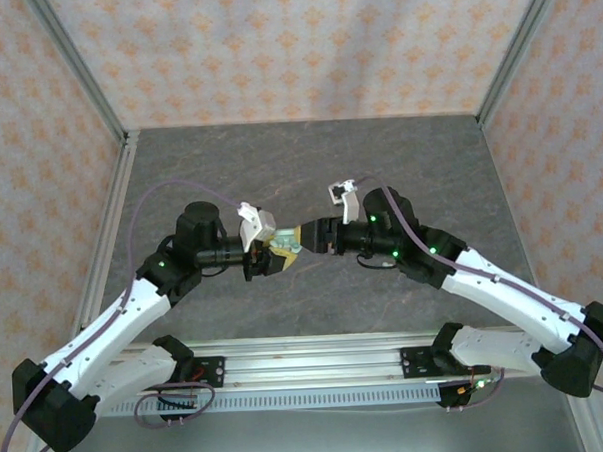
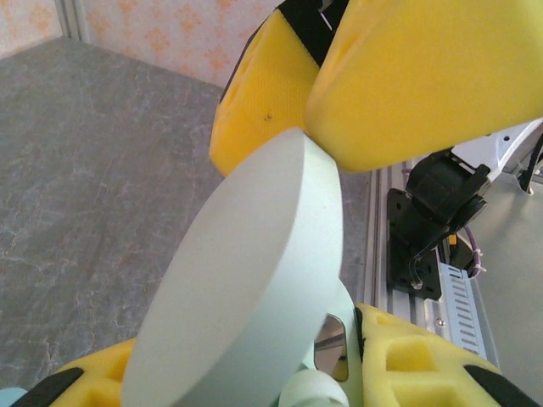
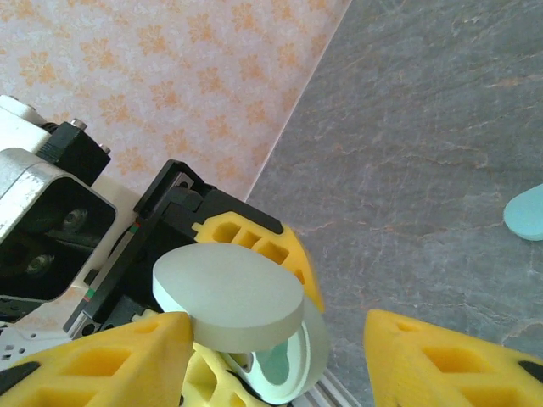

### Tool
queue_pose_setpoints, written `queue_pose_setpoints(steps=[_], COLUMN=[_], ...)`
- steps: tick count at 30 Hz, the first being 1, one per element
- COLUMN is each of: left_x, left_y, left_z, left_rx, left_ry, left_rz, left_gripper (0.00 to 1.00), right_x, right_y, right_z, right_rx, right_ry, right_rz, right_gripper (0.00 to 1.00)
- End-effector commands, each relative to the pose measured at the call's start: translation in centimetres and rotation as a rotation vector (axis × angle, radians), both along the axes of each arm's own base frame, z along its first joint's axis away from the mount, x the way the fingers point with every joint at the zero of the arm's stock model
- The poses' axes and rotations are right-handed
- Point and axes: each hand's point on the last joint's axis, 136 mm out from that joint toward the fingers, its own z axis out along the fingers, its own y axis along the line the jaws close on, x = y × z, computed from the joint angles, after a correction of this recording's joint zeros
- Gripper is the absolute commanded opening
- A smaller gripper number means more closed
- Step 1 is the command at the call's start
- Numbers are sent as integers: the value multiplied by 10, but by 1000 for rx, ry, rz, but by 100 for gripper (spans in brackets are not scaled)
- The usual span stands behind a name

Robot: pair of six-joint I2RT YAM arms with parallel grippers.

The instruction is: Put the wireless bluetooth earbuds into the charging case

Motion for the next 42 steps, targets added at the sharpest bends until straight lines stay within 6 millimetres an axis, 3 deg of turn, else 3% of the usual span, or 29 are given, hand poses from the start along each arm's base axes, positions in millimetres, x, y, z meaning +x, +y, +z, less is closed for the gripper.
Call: queue_pose_setpoints(steps=[1,10,13,22,27,31,42], left_x=[-4,3,7,19,21,21,19], left_y=[-7,-10,-12,-12,-11,-11,-10], left_z=[28,28,27,33,36,39,38], left_rx=[-54,-64,-77,-112,-132,-145,-152], left_ry=[-43,-26,-12,20,19,14,19], left_rz=[-51,-35,-23,7,16,17,11], left_gripper=[6,6,6,6,6,6,6], right_x=[-1,11,11,6,7,9,18], right_y=[10,-3,-8,-26,-37,-30,-3], right_z=[-11,-22,-20,2,-1,-10,-2], right_rx=[33,41,51,162,181,197,287], right_ry=[63,119,111,54,70,116,153], right_rz=[35,-36,-50,-104,-156,-147,-74], right_gripper=[56,55,64,69,70,69,68])
